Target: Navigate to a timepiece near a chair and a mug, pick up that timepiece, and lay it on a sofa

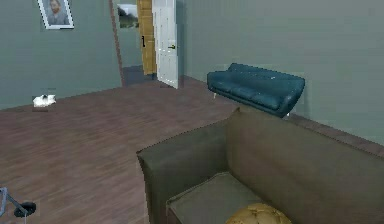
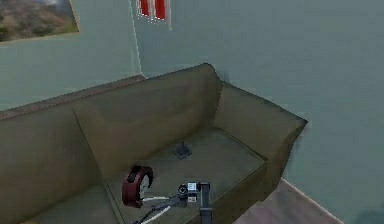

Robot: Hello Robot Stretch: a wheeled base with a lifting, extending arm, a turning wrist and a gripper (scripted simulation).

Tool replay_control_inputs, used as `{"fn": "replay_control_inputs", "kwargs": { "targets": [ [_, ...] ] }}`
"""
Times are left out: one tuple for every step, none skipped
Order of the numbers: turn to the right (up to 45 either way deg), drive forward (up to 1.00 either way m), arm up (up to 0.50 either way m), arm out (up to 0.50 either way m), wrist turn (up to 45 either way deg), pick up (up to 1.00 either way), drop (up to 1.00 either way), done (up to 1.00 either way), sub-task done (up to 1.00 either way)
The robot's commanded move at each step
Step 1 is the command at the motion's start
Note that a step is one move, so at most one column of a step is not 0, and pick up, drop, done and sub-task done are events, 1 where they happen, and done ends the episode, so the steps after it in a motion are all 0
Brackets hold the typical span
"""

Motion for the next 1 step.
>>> {"fn": "replay_control_inputs", "kwargs": {
  "targets": [
    [0.0, 0.0, 0.0, 0.0, 0.0, 0.0, 0.0, 1.0, 0.0]
  ]
}}
